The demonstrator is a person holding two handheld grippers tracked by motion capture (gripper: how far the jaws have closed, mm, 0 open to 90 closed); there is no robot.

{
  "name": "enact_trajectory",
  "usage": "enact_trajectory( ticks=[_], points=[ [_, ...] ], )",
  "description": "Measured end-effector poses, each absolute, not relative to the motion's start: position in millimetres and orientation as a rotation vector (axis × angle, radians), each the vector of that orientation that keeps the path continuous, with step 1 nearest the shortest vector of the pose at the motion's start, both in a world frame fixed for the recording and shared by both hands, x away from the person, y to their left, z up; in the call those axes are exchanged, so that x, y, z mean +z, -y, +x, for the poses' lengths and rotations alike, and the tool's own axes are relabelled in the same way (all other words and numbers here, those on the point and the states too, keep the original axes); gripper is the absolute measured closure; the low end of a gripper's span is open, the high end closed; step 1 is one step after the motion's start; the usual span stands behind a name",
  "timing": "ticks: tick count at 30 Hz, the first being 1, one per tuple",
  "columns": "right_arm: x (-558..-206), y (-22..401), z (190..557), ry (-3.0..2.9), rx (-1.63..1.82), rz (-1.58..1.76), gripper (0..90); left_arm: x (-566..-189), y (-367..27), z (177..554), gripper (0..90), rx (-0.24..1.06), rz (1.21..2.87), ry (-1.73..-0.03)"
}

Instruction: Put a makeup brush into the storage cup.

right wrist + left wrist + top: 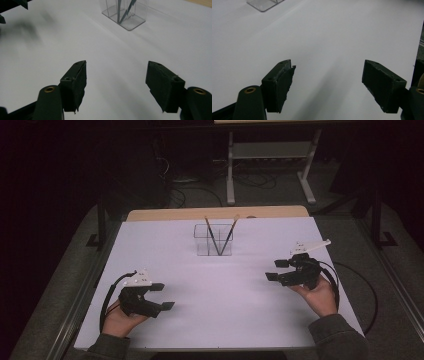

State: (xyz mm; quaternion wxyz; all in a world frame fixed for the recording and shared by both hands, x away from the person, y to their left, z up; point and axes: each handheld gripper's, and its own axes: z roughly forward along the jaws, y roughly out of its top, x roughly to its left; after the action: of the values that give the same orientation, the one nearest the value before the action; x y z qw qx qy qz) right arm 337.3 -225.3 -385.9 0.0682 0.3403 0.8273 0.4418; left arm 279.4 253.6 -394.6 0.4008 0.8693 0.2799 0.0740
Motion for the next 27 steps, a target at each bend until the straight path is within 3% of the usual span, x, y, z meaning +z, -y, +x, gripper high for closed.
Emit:
enact_trajectory(
  ticks=[27],
  points=[
    [-404,235,308,-2.418,1.382,1.013,25.2,-396,-256,279,21.4,0.182,2.197,-0.719]
  ],
)
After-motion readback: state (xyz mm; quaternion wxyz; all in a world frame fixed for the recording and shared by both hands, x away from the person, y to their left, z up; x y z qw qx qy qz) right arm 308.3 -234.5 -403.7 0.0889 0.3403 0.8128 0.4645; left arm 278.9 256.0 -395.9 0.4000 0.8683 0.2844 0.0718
